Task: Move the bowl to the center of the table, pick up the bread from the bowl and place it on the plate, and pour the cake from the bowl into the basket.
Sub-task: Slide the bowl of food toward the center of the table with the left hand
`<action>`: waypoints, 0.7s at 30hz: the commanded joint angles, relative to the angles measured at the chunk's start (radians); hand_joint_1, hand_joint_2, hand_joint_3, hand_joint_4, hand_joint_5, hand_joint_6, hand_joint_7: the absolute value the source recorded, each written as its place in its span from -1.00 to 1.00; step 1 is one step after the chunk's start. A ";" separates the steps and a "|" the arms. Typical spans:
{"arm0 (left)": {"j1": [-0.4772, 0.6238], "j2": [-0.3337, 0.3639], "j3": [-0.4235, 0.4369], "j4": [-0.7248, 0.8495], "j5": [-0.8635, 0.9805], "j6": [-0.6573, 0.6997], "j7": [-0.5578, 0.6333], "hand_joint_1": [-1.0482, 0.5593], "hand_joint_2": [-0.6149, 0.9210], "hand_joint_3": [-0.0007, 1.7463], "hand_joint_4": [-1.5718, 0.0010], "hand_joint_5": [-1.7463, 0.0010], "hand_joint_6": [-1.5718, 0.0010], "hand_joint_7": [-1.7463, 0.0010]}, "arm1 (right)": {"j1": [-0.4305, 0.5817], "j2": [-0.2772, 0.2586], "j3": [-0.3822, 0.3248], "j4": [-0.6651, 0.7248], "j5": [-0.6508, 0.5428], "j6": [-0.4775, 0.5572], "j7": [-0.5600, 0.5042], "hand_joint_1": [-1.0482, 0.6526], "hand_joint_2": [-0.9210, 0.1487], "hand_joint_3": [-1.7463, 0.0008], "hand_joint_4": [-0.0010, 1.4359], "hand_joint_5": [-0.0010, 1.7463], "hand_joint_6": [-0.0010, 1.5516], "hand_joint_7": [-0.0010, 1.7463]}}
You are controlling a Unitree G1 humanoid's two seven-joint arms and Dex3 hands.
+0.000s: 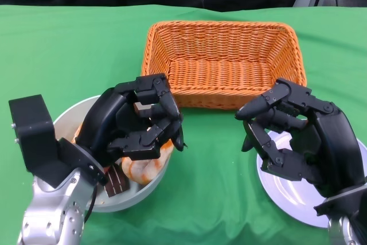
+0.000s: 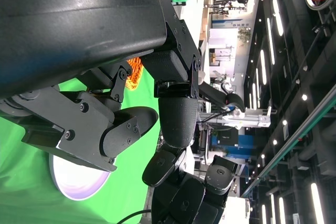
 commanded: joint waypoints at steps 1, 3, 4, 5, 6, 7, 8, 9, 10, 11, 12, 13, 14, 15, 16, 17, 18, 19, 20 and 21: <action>0.009 0.008 0.008 0.006 -0.003 -0.003 0.004 0.18 0.59 0.12 -0.02 -0.79 -0.02 -0.41 | 0.004 -0.012 -0.012 0.001 0.005 -0.017 -0.002 0.06 -0.54 0.13 0.02 0.78 -0.06 0.28; 0.009 0.009 0.007 0.005 -0.003 0.000 0.005 0.18 0.59 0.11 -0.02 -0.79 -0.03 -0.41 | 0.003 -0.010 -0.013 0.001 0.012 -0.015 -0.001 0.06 -0.54 0.14 0.02 0.78 -0.06 0.28; 0.009 0.009 0.007 0.005 -0.003 0.000 0.005 0.19 0.60 0.11 -0.02 -0.79 -0.03 -0.41 | 0.003 -0.010 -0.013 0.001 0.012 -0.015 -0.002 0.06 -0.55 0.14 0.02 0.78 -0.06 0.28; 0.009 0.009 0.007 0.005 -0.003 0.000 0.005 0.19 0.60 0.11 -0.03 -0.79 -0.04 -0.41 | 0.003 -0.011 -0.014 0.001 0.013 -0.015 -0.001 0.06 -0.55 0.14 0.02 0.78 -0.06 0.27; 0.009 0.009 0.007 0.006 -0.003 0.000 0.005 0.19 0.60 0.11 -0.03 -0.79 -0.04 -0.41 | 0.003 -0.012 -0.014 0.002 0.013 -0.016 -0.001 0.06 -0.55 0.15 0.02 0.78 -0.06 0.27; 0.009 0.009 0.007 0.006 -0.003 -0.001 0.005 0.19 0.60 0.11 -0.03 -0.79 -0.04 -0.41 | 0.004 -0.012 -0.014 0.001 0.012 -0.014 -0.002 0.05 -0.56 0.15 0.02 0.78 -0.06 0.27; 0.010 0.009 0.007 0.005 -0.002 0.001 0.006 0.20 0.60 0.11 -0.03 -0.79 -0.04 -0.41 | 0.004 -0.012 -0.014 -0.002 0.010 -0.010 -0.004 0.05 -0.56 0.15 0.02 0.78 -0.06 0.27; 0.011 0.009 0.007 0.004 -0.002 0.002 0.008 0.19 0.60 0.11 -0.03 -0.78 -0.04 -0.40 | 0.004 -0.011 -0.014 -0.002 0.010 -0.011 -0.005 0.06 -0.56 0.15 0.02 0.78 -0.06 0.27; 0.011 0.009 0.007 0.003 -0.001 0.003 0.009 0.19 0.60 0.10 -0.03 -0.78 -0.04 -0.40 | 0.004 -0.011 -0.014 -0.001 0.009 -0.013 -0.005 0.06 -0.56 0.15 0.03 0.78 -0.06 0.27; 0.011 0.009 0.007 0.002 -0.001 0.003 0.010 0.19 0.60 0.10 -0.03 -0.78 -0.04 -0.40 | 0.004 -0.011 -0.014 0.000 0.008 -0.015 -0.006 0.06 -0.56 0.14 0.03 0.78 -0.05 0.27; 0.012 0.010 0.006 0.002 0.000 0.002 0.010 0.18 0.60 0.10 -0.03 -0.77 -0.04 -0.39 | 0.004 -0.010 -0.014 -0.001 0.006 -0.015 -0.008 0.06 -0.55 0.14 0.03 0.78 -0.05 0.27; 0.012 0.010 0.006 0.002 0.001 0.001 0.010 0.18 0.60 0.10 -0.03 -0.77 -0.04 -0.39 | 0.004 -0.010 -0.014 -0.002 0.004 -0.014 -0.009 0.06 -0.54 0.14 0.04 0.78 -0.05 0.28; 0.010 0.010 0.006 0.004 0.000 0.002 0.009 0.18 0.60 0.10 -0.03 -0.77 -0.04 -0.39 | 0.003 -0.010 -0.015 -0.001 0.008 -0.011 -0.008 0.06 -0.54 0.14 0.04 0.78 -0.05 0.28; 0.009 0.010 0.007 0.007 -0.001 0.001 0.007 0.18 0.60 0.10 -0.02 -0.78 -0.04 -0.39 | 0.002 -0.010 -0.016 0.001 0.011 -0.010 -0.006 0.06 -0.54 0.14 0.03 0.78 -0.05 0.28; 0.008 0.009 0.007 0.009 -0.001 -0.001 0.006 0.18 0.61 0.10 -0.02 -0.78 -0.04 -0.39 | 0.002 -0.011 -0.017 0.003 0.015 -0.010 -0.004 0.06 -0.54 0.13 0.03 0.78 -0.05 0.27; 0.008 0.009 0.007 0.010 0.000 -0.003 0.005 0.19 0.61 0.09 -0.02 -0.78 -0.04 -0.39 | 0.001 -0.011 -0.018 0.003 0.016 -0.011 -0.003 0.06 -0.54 0.13 0.03 0.79 -0.05 0.27; 0.008 0.008 0.007 0.011 0.001 -0.006 0.006 0.19 0.61 0.09 -0.02 -0.79 -0.04 -0.40 | 0.002 -0.011 -0.018 0.004 0.017 -0.011 -0.003 0.06 -0.55 0.13 0.03 0.79 -0.05 0.27; 0.008 0.008 0.007 0.011 0.001 -0.008 0.006 0.19 0.61 0.10 -0.02 -0.79 -0.04 -0.40 | 0.002 -0.011 -0.018 0.004 0.019 -0.011 -0.002 0.06 -0.55 0.13 0.03 0.79 -0.05 0.27; 0.008 0.007 0.007 0.012 0.001 -0.010 0.005 0.19 0.61 0.10 -0.02 -0.79 -0.04 -0.41 | 0.002 -0.010 -0.017 0.004 0.019 -0.012 -0.002 0.06 -0.55 0.13 0.03 0.79 -0.05 0.27; 0.008 0.007 0.006 0.013 0.001 -0.013 0.003 0.19 0.61 0.10 -0.02 -0.80 -0.04 -0.41 | 0.002 -0.011 -0.018 0.005 0.018 -0.014 -0.001 0.07 -0.55 0.13 0.03 0.79 -0.05 0.27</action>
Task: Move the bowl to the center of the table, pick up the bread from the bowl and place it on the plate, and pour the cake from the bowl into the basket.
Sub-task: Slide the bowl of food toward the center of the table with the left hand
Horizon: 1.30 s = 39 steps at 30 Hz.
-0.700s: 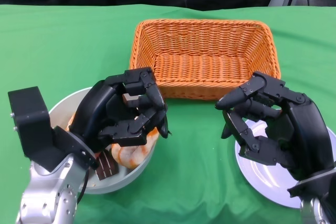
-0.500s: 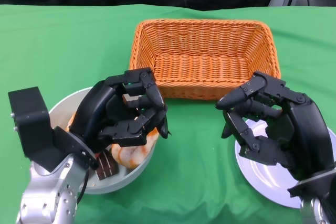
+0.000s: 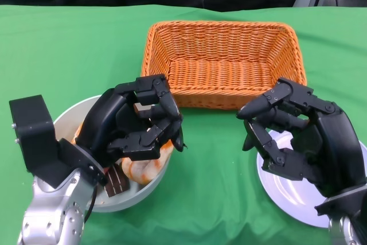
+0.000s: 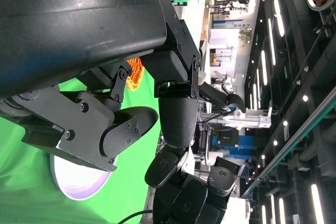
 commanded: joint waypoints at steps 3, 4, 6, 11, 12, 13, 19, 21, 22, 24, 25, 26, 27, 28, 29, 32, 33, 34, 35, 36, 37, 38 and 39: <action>0.008 0.010 0.008 0.004 0.009 -0.020 0.009 0.18 0.59 0.10 -0.03 -0.80 -0.04 -0.41 | 0.003 -0.010 -0.012 0.006 0.010 -0.012 0.000 0.07 -0.55 0.12 0.03 0.80 -0.06 0.28; 0.004 0.012 0.013 -0.001 0.010 -0.025 0.015 0.18 0.60 0.09 -0.03 -0.78 -0.05 -0.39 | 0.004 -0.010 -0.011 0.005 0.008 -0.010 -0.001 0.07 -0.55 0.12 0.03 0.80 -0.06 0.28; -0.007 0.015 0.028 -0.013 0.010 -0.035 0.028 0.18 0.60 0.05 -0.02 -0.76 -0.07 -0.32 | 0.004 -0.009 -0.011 0.005 0.006 -0.009 -0.003 0.07 -0.54 0.12 0.03 0.79 -0.05 0.28; -0.056 0.017 0.098 -0.072 -0.002 -0.034 0.135 0.07 0.81 -0.31 0.03 -0.66 -0.11 -0.07 | 0.001 -0.011 -0.012 0.012 -0.009 -0.019 -0.008 0.07 -0.54 0.11 0.03 0.79 -0.06 0.28; -0.067 0.023 0.110 -0.073 0.014 -0.052 0.156 0.06 0.80 -0.32 0.03 -0.62 -0.12 -0.01 | -0.001 -0.011 -0.012 0.017 -0.011 -0.024 -0.008 0.08 -0.53 0.11 0.03 0.79 -0.06 0.28; -0.080 0.033 0.122 -0.066 0.023 -0.071 0.166 0.00 0.81 -0.34 0.02 -0.52 -0.13 0.12 | -0.002 -0.010 -0.012 0.020 -0.013 -0.027 -0.010 0.08 -0.53 0.11 0.03 0.79 -0.06 0.29; -0.132 0.087 0.171 -0.025 0.051 -0.115 0.205 -0.25 0.99 -0.82 -0.03 0.30 -0.24 0.89 | -0.008 -0.003 -0.010 0.029 -0.013 -0.027 -0.019 0.08 -0.53 0.09 0.02 0.79 -0.07 0.29; -0.138 0.110 0.185 -0.016 0.074 -0.132 0.223 -0.30 1.00 -0.83 0.01 0.51 -0.17 0.96 | -0.012 -0.003 -0.009 0.038 -0.014 -0.039 -0.019 0.09 -0.53 0.08 0.02 0.79 -0.07 0.29; -0.139 0.124 0.189 -0.009 0.088 -0.145 0.228 -0.34 1.00 -0.83 0.04 0.66 -0.11 0.98 | -0.014 -0.003 -0.008 0.041 -0.015 -0.042 -0.020 0.09 -0.53 0.08 0.02 0.79 -0.07 0.29; -0.135 0.165 0.197 0.002 0.126 -0.154 0.241 -0.41 1.00 -0.80 0.13 0.80 0.03 0.99 | -0.017 -0.002 -0.006 0.046 -0.020 -0.049 -0.023 0.09 -0.52 0.08 0.02 0.79 -0.07 0.29; -0.133 0.179 0.198 0.005 0.140 -0.153 0.247 -0.45 1.00 -0.78 0.18 0.85 0.10 1.00 | -0.018 -0.001 -0.005 0.048 -0.022 -0.052 -0.025 0.08 -0.52 0.08 0.02 0.79 -0.07 0.29; -0.132 0.187 0.198 0.007 0.147 -0.153 0.252 -0.47 1.00 -0.78 0.20 0.87 0.13 1.00 | -0.018 0.000 -0.004 0.049 -0.024 -0.054 -0.026 0.08 -0.51 0.07 0.02 0.79 -0.07 0.29; -0.127 0.209 0.197 0.012 0.174 -0.143 0.265 -0.48 1.00 -0.77 0.21 0.88 0.15 1.00 | -0.019 0.000 -0.003 0.050 -0.025 -0.056 -0.026 0.08 -0.51 0.07 0.02 0.79 -0.07 0.29; -0.122 0.232 0.195 0.020 0.206 -0.137 0.278 -0.53 1.00 -0.76 0.27 0.91 0.24 1.00 | -0.019 -0.001 -0.003 0.051 -0.025 -0.059 -0.025 0.08 -0.51 0.07 0.02 0.79 -0.07 0.29; -0.115 0.252 0.195 0.028 0.236 -0.131 0.293 -0.57 1.00 -0.72 0.34 0.95 0.33 1.00 | -0.019 -0.001 -0.002 0.052 -0.028 -0.062 -0.025 0.08 -0.51 0.07 0.03 0.79 -0.07 0.29; -0.090 0.314 0.184 0.074 0.341 -0.125 0.335 -0.66 1.00 -0.49 0.54 0.99 0.51 1.00 | -0.018 -0.002 -0.003 0.047 -0.019 -0.056 -0.022 0.07 -0.52 0.07 0.03 0.79 -0.08 0.28; -0.083 0.330 0.182 0.094 0.362 -0.128 0.341 -0.70 1.00 -0.39 0.60 1.00 0.56 1.00 | -0.016 0.000 -0.003 0.044 -0.016 -0.052 -0.023 0.07 -0.52 0.07 0.03 0.78 -0.08 0.28; -0.078 0.340 0.184 0.117 0.373 -0.132 0.348 -0.75 1.00 -0.31 0.67 1.00 0.61 1.00 | -0.016 0.001 -0.003 0.042 -0.017 -0.051 -0.025 0.08 -0.52 0.08 0.04 0.77 -0.07 0.27; -0.073 0.346 0.185 0.136 0.385 -0.133 0.359 -0.78 1.00 -0.27 0.70 1.00 0.64 1.00 | -0.016 0.000 -0.003 0.043 -0.019 -0.051 -0.026 0.08 -0.52 0.08 0.04 0.77 -0.06 0.26; -0.069 0.349 0.187 0.153 0.393 -0.137 0.367 -0.81 1.00 -0.24 0.71 1.00 0.66 1.00 | -0.017 0.000 -0.004 0.045 -0.021 -0.054 -0.026 0.07 -0.52 0.09 0.04 0.77 -0.06 0.26; -0.064 0.352 0.188 0.172 0.398 -0.146 0.373 -0.82 1.00 -0.22 0.71 0.99 0.67 1.00 | -0.019 -0.001 -0.005 0.049 -0.020 -0.057 -0.025 0.07 -0.53 0.09 0.05 0.77 -0.06 0.26; -0.059 0.352 0.191 0.192 0.398 -0.153 0.376 -0.83 1.00 -0.20 0.72 0.99 0.69 1.00 | -0.019 -0.001 -0.005 0.051 -0.018 -0.058 -0.024 0.07 -0.53 0.10 0.05 0.76 -0.06 0.26; -0.055 0.347 0.199 0.206 0.382 -0.146 0.372 -0.83 1.00 -0.19 0.72 1.00 0.71 1.00 | -0.020 -0.001 -0.005 0.052 -0.017 -0.057 -0.024 0.07 -0.53 0.11 0.05 0.76 -0.06 0.25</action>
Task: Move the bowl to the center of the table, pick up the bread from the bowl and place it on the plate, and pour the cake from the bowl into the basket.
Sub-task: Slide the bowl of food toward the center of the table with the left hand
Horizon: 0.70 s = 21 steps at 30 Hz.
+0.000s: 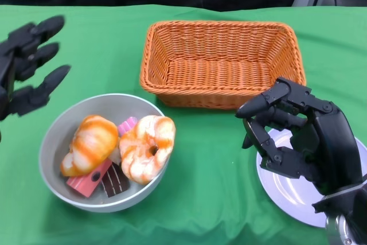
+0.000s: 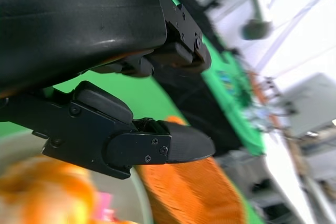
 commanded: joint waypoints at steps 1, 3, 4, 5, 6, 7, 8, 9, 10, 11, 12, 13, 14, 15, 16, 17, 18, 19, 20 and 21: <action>0.021 0.011 0.022 0.048 -0.031 0.006 0.006 -0.82 1.00 -0.18 0.75 1.00 0.72 1.00 | -0.004 -0.004 -0.011 0.006 0.013 -0.010 -0.003 0.06 -0.53 0.12 0.05 0.76 -0.05 0.25; 0.022 0.006 0.027 0.053 -0.055 0.024 0.000 -0.81 1.00 -0.16 0.79 1.00 0.75 1.00 | -0.004 -0.003 -0.010 0.007 0.013 -0.010 -0.003 0.06 -0.54 0.13 0.06 0.76 -0.05 0.25; 0.032 0.007 0.031 0.034 -0.080 0.090 -0.008 -0.81 1.00 -0.16 0.79 1.00 0.75 1.00 | -0.005 -0.002 -0.008 0.008 0.009 -0.013 -0.005 0.06 -0.55 0.13 0.06 0.76 -0.05 0.24; 0.040 0.008 0.033 0.018 -0.098 0.141 -0.013 -0.84 1.00 -0.14 0.89 1.00 0.83 1.00 | -0.005 -0.002 -0.007 0.010 0.005 -0.016 -0.006 0.07 -0.56 0.14 0.06 0.76 -0.05 0.24; 0.046 0.009 0.033 0.003 -0.112 0.180 -0.016 -0.85 1.00 -0.13 0.92 1.00 0.86 1.00 | -0.006 -0.001 -0.006 0.011 0.003 -0.018 -0.007 0.07 -0.56 0.14 0.06 0.76 -0.05 0.25; 0.057 0.014 0.032 -0.025 -0.127 0.238 -0.022 -0.86 1.00 -0.13 0.93 1.00 0.87 1.00 | -0.007 0.000 -0.004 0.009 -0.002 -0.018 -0.010 0.07 -0.56 0.14 0.06 0.76 -0.05 0.25; 0.064 0.018 0.029 -0.046 -0.136 0.274 -0.025 -0.85 1.00 -0.13 0.96 1.00 0.89 1.00 | -0.007 0.000 -0.004 0.007 -0.004 -0.017 -0.012 0.07 -0.56 0.13 0.06 0.76 -0.05 0.25; 0.069 0.021 0.028 -0.064 -0.142 0.303 -0.026 -0.85 1.00 -0.13 0.98 1.00 0.90 1.00 | -0.008 0.001 -0.003 0.006 -0.006 -0.017 -0.013 0.07 -0.55 0.13 0.06 0.76 -0.05 0.25; 0.072 0.023 0.028 -0.078 -0.146 0.323 -0.026 -0.85 1.00 -0.14 0.98 1.00 0.91 1.00 | -0.008 0.001 -0.003 0.006 -0.008 -0.016 -0.014 0.07 -0.55 0.12 0.06 0.76 -0.05 0.25; 0.082 0.033 0.019 -0.103 -0.145 0.351 -0.042 -0.84 1.00 -0.14 0.99 1.00 0.91 1.00 | -0.008 0.002 -0.002 0.003 -0.004 -0.012 -0.013 0.07 -0.55 0.12 0.06 0.77 -0.05 0.26; 0.092 0.042 0.009 -0.129 -0.150 0.383 -0.060 -0.84 1.00 -0.14 0.99 1.00 0.91 1.00 | -0.009 0.003 -0.001 0.003 -0.004 -0.012 -0.013 0.07 -0.55 0.12 0.06 0.77 -0.05 0.25; 0.101 0.049 0.003 -0.149 -0.154 0.408 -0.075 -0.83 1.00 -0.14 1.00 1.00 0.92 1.00 | -0.010 0.003 0.000 0.003 -0.005 -0.012 -0.015 0.08 -0.56 0.11 0.06 0.77 -0.05 0.26; 0.106 0.052 0.000 -0.163 -0.157 0.426 -0.084 -0.83 1.00 -0.15 1.00 1.00 0.93 1.00 | -0.011 0.004 0.000 0.003 -0.006 -0.013 -0.016 0.08 -0.56 0.11 0.06 0.77 -0.05 0.26; 0.108 0.054 -0.001 -0.172 -0.159 0.437 -0.087 -0.83 1.00 -0.15 1.00 1.00 0.93 1.00 | -0.011 0.004 0.000 0.003 -0.008 -0.014 -0.017 0.08 -0.56 0.11 0.06 0.77 -0.05 0.26; 0.110 0.055 0.000 -0.177 -0.160 0.444 -0.088 -0.83 1.00 -0.15 1.00 1.00 0.94 1.00 | -0.011 0.004 0.000 0.003 -0.008 -0.014 -0.017 0.08 -0.56 0.10 0.06 0.77 -0.05 0.26; 0.115 0.057 -0.003 -0.186 -0.169 0.461 -0.102 -0.83 1.00 -0.15 1.00 1.00 0.94 1.00 | -0.013 0.004 -0.001 0.004 -0.008 -0.016 -0.016 0.08 -0.55 0.10 0.06 0.77 -0.05 0.26; 0.119 0.058 -0.005 -0.193 -0.175 0.475 -0.112 -0.84 1.00 -0.15 1.00 1.00 0.96 1.00 | -0.014 0.003 -0.001 0.004 -0.008 -0.018 -0.016 0.08 -0.55 0.10 0.06 0.77 -0.05 0.26; 0.124 0.065 -0.008 -0.207 -0.185 0.504 -0.132 -0.84 1.00 -0.16 1.00 1.00 0.97 1.00 | -0.015 0.003 -0.002 0.004 -0.008 -0.019 -0.016 0.08 -0.55 0.10 0.05 0.77 -0.05 0.26; 0.128 0.070 -0.010 -0.217 -0.191 0.525 -0.146 -0.85 1.00 -0.16 1.00 1.00 0.99 1.00 | -0.016 0.003 -0.002 0.004 -0.008 -0.020 -0.016 0.07 -0.55 0.10 0.05 0.77 -0.05 0.26; 0.130 0.073 -0.011 -0.225 -0.194 0.539 -0.153 -0.85 1.00 -0.16 1.00 1.00 0.99 1.00 | -0.016 0.004 -0.002 0.004 -0.008 -0.020 -0.016 0.07 -0.55 0.10 0.05 0.77 -0.05 0.26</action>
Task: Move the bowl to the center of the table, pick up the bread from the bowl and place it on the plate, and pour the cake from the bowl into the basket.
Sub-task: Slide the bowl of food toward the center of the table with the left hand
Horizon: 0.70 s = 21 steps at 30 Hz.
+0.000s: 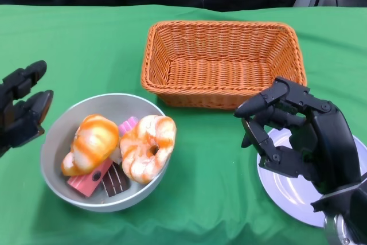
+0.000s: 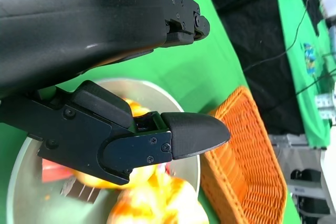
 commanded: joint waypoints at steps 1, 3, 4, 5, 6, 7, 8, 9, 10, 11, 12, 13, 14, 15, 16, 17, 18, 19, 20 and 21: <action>0.022 0.035 -0.004 -0.034 -0.017 0.051 -0.034 -0.85 1.00 -0.16 1.00 1.00 1.00 1.00 | -0.010 -0.003 -0.007 -0.002 0.005 -0.011 -0.005 0.07 -0.55 0.10 0.05 0.77 -0.05 0.26; 0.025 0.048 -0.013 -0.060 -0.022 0.090 -0.053 -0.84 1.00 -0.16 1.00 1.00 1.00 1.00 | -0.010 -0.003 -0.007 -0.002 0.005 -0.009 -0.007 0.07 -0.54 0.10 0.04 0.77 -0.06 0.26; 0.026 0.052 -0.015 -0.069 -0.024 0.103 -0.058 -0.83 1.00 -0.17 1.00 1.00 1.00 1.00 | -0.010 -0.003 -0.007 -0.002 0.004 -0.008 -0.008 0.07 -0.54 0.10 0.04 0.77 -0.06 0.26; 0.027 0.054 -0.017 -0.075 -0.025 0.111 -0.061 -0.83 1.00 -0.17 1.00 1.00 1.00 1.00 | -0.010 -0.002 -0.008 -0.002 0.004 -0.007 -0.008 0.07 -0.55 0.11 0.04 0.77 -0.06 0.26; 0.028 0.065 -0.026 -0.085 -0.026 0.128 -0.075 -0.83 1.00 -0.17 1.00 1.00 1.00 1.00 | -0.010 -0.002 -0.007 -0.003 0.005 -0.006 -0.007 0.07 -0.55 0.11 0.04 0.78 -0.06 0.26; 0.029 0.075 -0.035 -0.096 -0.024 0.144 -0.086 -0.83 1.00 -0.17 1.00 1.00 1.00 1.00 | -0.010 -0.002 -0.007 -0.002 0.005 -0.006 -0.007 0.07 -0.55 0.11 0.04 0.78 -0.06 0.26; 0.029 0.084 -0.043 -0.107 -0.023 0.165 -0.093 -0.82 1.00 -0.17 1.00 1.00 1.00 1.00 | -0.011 -0.002 -0.007 -0.001 0.006 -0.007 -0.007 0.07 -0.55 0.11 0.04 0.78 -0.06 0.26; 0.029 0.090 -0.047 -0.118 -0.025 0.185 -0.098 -0.82 1.00 -0.18 0.99 0.99 0.99 1.00 | -0.010 -0.001 -0.006 -0.002 0.005 -0.007 -0.008 0.07 -0.55 0.12 0.04 0.78 -0.06 0.26; 0.028 0.093 -0.048 -0.128 -0.031 0.208 -0.102 -0.81 1.00 -0.19 0.98 0.99 0.99 1.00 | -0.009 0.001 -0.006 -0.003 0.000 -0.008 -0.012 0.07 -0.55 0.12 0.05 0.77 -0.06 0.26; 0.027 0.095 -0.048 -0.136 -0.037 0.225 -0.105 -0.80 1.00 -0.20 0.97 0.99 0.99 1.00 | -0.008 0.003 -0.006 -0.004 -0.003 -0.008 -0.016 0.08 -0.54 0.12 0.05 0.77 -0.05 0.26; 0.027 0.098 -0.049 -0.143 -0.040 0.240 -0.107 -0.79 1.00 -0.21 0.96 0.98 0.99 1.00 | -0.007 0.005 -0.005 -0.007 -0.006 -0.007 -0.022 0.07 -0.54 0.13 0.06 0.77 -0.05 0.26; 0.026 0.102 -0.053 -0.150 -0.040 0.257 -0.110 -0.79 1.00 -0.21 0.96 0.98 0.99 1.00 | -0.005 0.011 -0.005 -0.009 -0.008 -0.005 -0.031 0.07 -0.54 0.13 0.06 0.77 -0.05 0.25; 0.025 0.105 -0.056 -0.155 -0.039 0.269 -0.112 -0.79 1.00 -0.22 0.94 0.98 0.99 1.00 | -0.003 0.015 -0.005 -0.010 -0.009 -0.003 -0.038 0.07 -0.53 0.12 0.08 0.76 -0.03 0.25; 0.024 0.107 -0.058 -0.159 -0.038 0.277 -0.113 -0.79 1.00 -0.22 0.93 0.97 0.99 1.00 | -0.003 0.017 -0.004 -0.011 -0.010 -0.002 -0.043 0.07 -0.52 0.12 0.09 0.75 -0.02 0.24; 0.024 0.108 -0.058 -0.161 -0.038 0.282 -0.113 -0.79 1.00 -0.22 0.93 0.97 0.99 1.00 | -0.002 0.018 -0.004 -0.011 -0.010 -0.002 -0.046 0.07 -0.52 0.12 0.10 0.75 -0.02 0.24; 0.023 0.118 -0.068 -0.165 -0.032 0.293 -0.118 -0.79 1.00 -0.22 0.93 0.97 0.99 1.00 | -0.002 0.023 -0.004 -0.011 -0.014 -0.007 -0.054 0.07 -0.51 0.12 0.10 0.74 -0.01 0.23; 0.022 0.125 -0.076 -0.167 -0.028 0.301 -0.121 -0.78 1.00 -0.22 0.90 0.96 0.99 1.00 | -0.001 0.026 -0.003 -0.010 -0.017 -0.010 -0.060 0.07 -0.52 0.11 0.10 0.75 -0.01 0.23; 0.021 0.131 -0.081 -0.170 -0.026 0.307 -0.123 -0.78 1.00 -0.23 0.89 0.95 0.99 1.00 | -0.001 0.028 -0.002 -0.010 -0.019 -0.012 -0.065 0.07 -0.52 0.11 0.11 0.75 -0.01 0.23; 0.020 0.134 -0.085 -0.171 -0.026 0.311 -0.123 -0.78 1.00 -0.23 0.88 0.95 0.99 1.00 | 0.000 0.029 -0.002 -0.010 -0.021 -0.014 -0.068 0.07 -0.52 0.10 0.10 0.75 -0.01 0.24; 0.020 0.136 -0.086 -0.172 -0.027 0.313 -0.123 -0.78 1.00 -0.23 0.88 0.95 0.99 1.00 | 0.000 0.029 -0.002 -0.010 -0.021 -0.014 -0.069 0.07 -0.52 0.10 0.10 0.75 -0.01 0.24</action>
